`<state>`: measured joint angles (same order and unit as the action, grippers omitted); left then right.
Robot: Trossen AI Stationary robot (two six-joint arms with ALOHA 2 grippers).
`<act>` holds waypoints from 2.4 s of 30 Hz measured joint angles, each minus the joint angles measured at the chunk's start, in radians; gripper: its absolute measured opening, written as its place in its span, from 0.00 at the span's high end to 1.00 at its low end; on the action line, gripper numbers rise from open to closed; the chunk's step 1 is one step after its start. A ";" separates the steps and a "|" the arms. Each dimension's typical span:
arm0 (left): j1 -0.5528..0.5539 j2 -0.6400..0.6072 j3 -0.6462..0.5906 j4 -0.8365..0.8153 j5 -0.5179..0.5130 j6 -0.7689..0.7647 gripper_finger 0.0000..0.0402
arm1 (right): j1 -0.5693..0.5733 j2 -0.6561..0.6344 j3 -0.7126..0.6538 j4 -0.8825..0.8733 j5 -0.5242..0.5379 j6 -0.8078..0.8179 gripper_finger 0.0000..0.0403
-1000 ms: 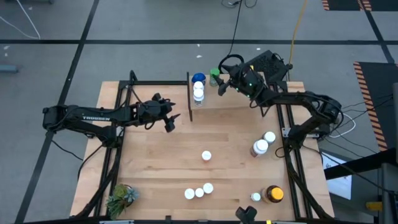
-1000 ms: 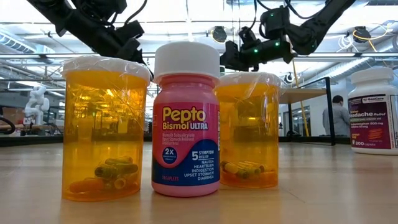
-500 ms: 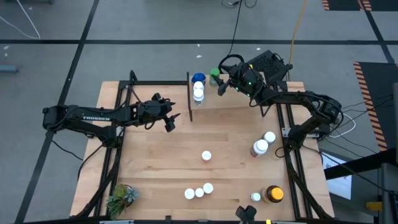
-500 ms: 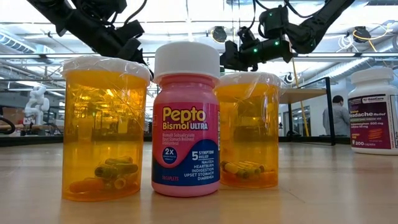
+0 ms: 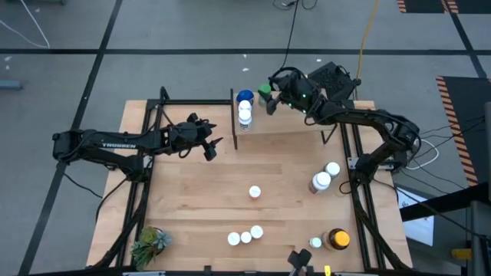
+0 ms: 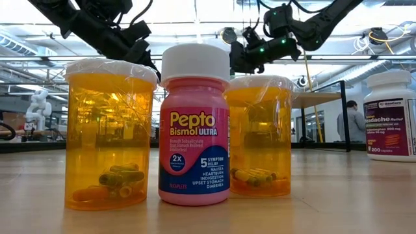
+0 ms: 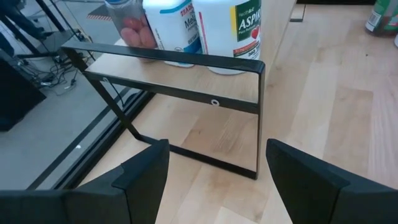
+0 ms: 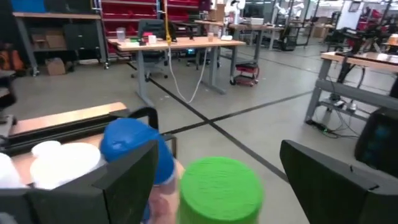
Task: Pick and place medicine bottles onto shelf by color
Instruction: Put the green bottle on the shelf
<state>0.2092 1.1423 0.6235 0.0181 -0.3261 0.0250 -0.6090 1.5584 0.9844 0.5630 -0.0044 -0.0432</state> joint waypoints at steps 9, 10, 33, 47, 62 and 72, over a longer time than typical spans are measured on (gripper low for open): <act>0.000 0.000 0.000 -0.009 0.000 -0.001 0.32 | -0.005 0.065 0.000 0.037 -0.001 0.005 0.19; 0.000 0.000 0.000 -0.011 0.000 -0.001 0.32 | -0.006 0.067 0.000 0.031 -0.001 0.006 0.20; 0.000 0.000 0.000 -0.025 0.001 -0.004 0.32 | -0.112 0.067 0.089 -0.139 -0.362 -0.006 0.52; 0.000 0.000 0.000 -0.046 0.001 -0.004 0.32 | -0.164 0.067 0.202 -0.331 -0.645 -0.174 0.52; 0.000 0.000 0.000 -0.045 0.001 -0.004 0.32 | -0.184 0.125 0.202 -0.242 -0.677 -0.218 0.52; 0.000 0.000 0.000 -0.044 0.001 -0.008 0.32 | -0.203 0.163 0.201 -0.190 -0.679 -0.174 0.51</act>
<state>0.2091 1.1423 0.6235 -0.0257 -0.3248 0.0170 -0.8124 1.7212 1.1858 0.3733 -0.6838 -0.2174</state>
